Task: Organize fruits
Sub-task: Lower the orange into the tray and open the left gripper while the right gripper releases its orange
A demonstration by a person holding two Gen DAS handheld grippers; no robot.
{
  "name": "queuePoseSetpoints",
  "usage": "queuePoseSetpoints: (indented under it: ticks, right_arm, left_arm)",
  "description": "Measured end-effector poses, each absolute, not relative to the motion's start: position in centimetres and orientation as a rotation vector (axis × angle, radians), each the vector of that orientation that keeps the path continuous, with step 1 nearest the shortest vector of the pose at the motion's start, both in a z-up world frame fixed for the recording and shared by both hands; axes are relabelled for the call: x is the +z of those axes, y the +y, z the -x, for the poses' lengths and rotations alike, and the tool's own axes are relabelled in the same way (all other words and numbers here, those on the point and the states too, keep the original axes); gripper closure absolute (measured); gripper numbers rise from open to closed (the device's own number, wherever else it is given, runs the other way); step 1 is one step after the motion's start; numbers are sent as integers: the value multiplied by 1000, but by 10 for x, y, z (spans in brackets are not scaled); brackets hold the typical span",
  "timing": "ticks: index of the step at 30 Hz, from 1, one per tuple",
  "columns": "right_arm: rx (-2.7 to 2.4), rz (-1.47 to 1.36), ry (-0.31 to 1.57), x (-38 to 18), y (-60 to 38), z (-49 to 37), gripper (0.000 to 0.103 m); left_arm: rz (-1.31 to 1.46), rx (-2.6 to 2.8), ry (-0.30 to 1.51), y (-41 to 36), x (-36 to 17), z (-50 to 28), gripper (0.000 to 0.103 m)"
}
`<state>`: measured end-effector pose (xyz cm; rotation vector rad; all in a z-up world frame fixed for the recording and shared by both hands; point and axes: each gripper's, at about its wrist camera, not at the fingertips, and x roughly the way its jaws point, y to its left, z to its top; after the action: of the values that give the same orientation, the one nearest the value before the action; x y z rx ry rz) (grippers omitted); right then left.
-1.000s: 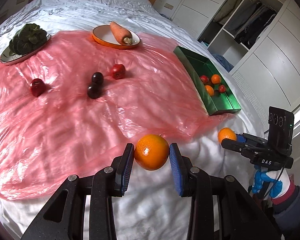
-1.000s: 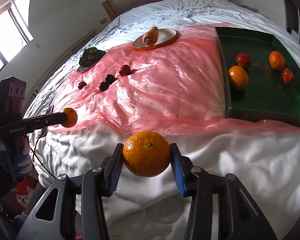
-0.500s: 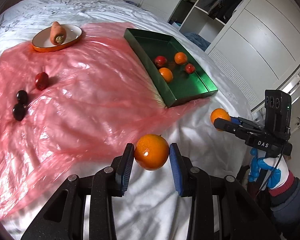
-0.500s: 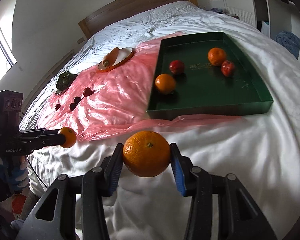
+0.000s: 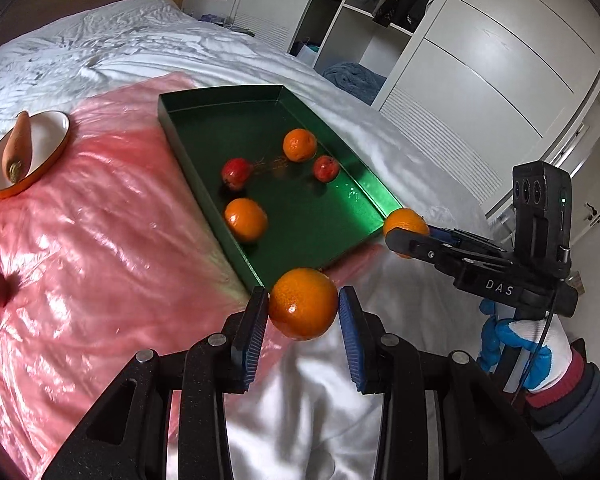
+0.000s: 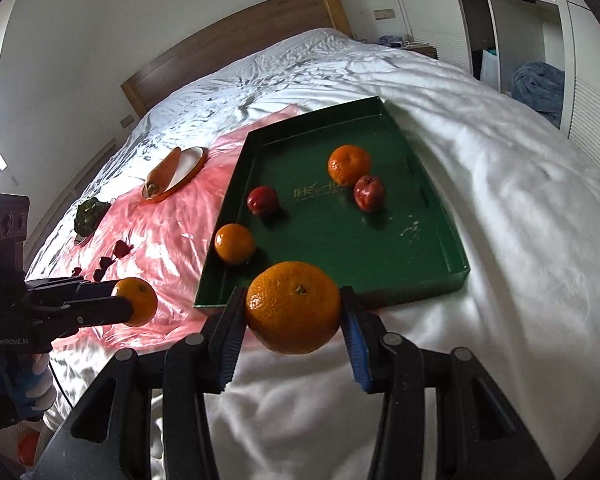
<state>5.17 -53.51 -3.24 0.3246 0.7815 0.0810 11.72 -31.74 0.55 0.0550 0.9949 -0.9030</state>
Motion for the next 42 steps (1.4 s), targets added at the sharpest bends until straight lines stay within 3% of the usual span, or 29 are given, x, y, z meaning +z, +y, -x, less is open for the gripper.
queuePoseSetpoints:
  ticks: [16,42]
  right_arm:
    - [-27,-247,825,-49,-558,-107,0]
    - [-114,-105,884,-79,-550,-126,0]
  left_arm:
    - [-273,-832,890,-396,-13,-134,72]
    - [-272,-797,961,-402,-41,-144,69]
